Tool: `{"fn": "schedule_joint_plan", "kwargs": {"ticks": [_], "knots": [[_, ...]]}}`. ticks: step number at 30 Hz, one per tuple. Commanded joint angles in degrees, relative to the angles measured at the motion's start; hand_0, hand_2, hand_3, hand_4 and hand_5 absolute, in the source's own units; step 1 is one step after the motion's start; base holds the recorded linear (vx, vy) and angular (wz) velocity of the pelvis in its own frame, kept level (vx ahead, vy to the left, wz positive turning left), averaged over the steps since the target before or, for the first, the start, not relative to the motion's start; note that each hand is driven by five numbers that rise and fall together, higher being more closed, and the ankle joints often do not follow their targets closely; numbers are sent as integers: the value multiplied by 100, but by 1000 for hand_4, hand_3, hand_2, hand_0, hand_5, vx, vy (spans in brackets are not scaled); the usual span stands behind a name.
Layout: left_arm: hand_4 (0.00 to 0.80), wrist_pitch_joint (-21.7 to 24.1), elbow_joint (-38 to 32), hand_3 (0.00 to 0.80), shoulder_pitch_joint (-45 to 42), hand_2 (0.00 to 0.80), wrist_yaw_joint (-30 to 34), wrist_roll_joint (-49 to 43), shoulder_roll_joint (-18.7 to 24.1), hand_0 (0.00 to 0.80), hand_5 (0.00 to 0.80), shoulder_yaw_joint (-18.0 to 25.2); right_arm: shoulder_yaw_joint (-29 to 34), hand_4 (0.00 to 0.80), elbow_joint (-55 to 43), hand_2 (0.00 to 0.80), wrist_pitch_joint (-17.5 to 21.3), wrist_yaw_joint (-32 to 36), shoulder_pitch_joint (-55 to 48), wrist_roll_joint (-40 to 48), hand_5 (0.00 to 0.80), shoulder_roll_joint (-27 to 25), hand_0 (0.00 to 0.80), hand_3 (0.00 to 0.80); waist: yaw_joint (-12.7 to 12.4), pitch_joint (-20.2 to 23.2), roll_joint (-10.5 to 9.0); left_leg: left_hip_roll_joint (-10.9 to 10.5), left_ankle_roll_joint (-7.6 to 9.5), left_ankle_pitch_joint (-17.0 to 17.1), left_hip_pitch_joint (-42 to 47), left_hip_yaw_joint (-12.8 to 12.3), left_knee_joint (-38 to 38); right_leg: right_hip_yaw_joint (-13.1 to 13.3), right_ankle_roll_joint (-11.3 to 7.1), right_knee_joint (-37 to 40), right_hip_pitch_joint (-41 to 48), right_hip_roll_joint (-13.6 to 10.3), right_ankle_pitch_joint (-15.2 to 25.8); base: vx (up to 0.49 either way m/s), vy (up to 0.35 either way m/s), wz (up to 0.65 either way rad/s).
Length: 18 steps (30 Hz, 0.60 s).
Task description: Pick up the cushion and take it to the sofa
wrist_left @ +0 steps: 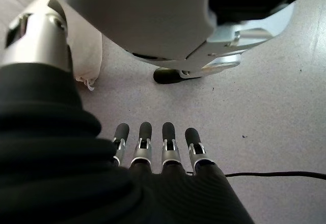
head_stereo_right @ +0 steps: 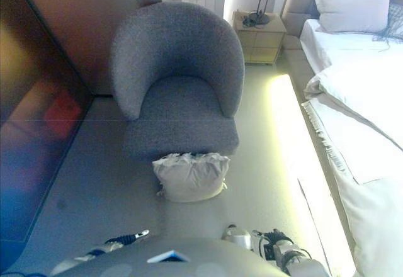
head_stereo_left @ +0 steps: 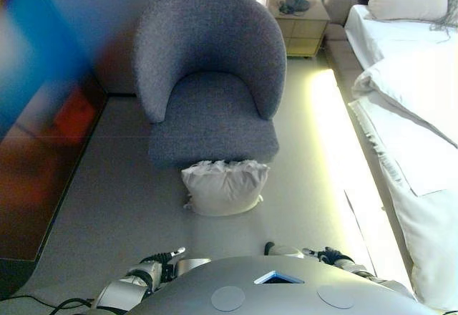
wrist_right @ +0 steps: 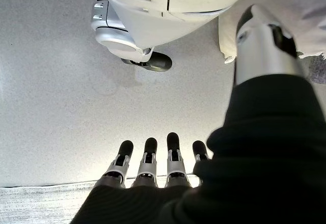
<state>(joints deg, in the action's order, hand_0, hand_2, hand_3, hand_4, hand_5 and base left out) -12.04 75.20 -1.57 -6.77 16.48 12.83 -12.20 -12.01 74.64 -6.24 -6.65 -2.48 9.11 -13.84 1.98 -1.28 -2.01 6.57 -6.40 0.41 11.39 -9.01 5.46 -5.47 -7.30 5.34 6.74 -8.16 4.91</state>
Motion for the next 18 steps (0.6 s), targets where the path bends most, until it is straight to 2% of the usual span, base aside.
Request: {"fn": "schedule_joint_plan", "kwargs": {"ticks": [1, 7, 18], "knots": [[0, -8, 184, 0, 409, 0, -103, -46, -78, 0, 0, 49, -83, 0, 119, 0, 62, -6, 460, -10, 0, 51, 0, 0, -87, -321, -43, -528, 602, -440, -67, 123, -72, -126, 215, -200, 246, 229, -510, 0, 0, 0], [0, 54, 217, 0, 340, 0, -16, -218, -128, 0, 0, 44, -117, 0, 168, 0, 122, -19, 484, -50, 0, 47, 0, 0, -136, -295, -8, -515, 538, -425, -81, 133, -46, -218, 191, -46, 267, 215, -441, -7, -18, 2], [0, 69, 206, 0, 319, 0, -9, -351, -89, 0, 0, 1, -133, 0, 212, 0, 169, -74, 423, -66, 0, 86, 0, 0, -139, -306, -35, -519, 559, -417, -93, 136, -46, -234, 223, -103, 259, 277, -491, 4, -8, 0]]}}
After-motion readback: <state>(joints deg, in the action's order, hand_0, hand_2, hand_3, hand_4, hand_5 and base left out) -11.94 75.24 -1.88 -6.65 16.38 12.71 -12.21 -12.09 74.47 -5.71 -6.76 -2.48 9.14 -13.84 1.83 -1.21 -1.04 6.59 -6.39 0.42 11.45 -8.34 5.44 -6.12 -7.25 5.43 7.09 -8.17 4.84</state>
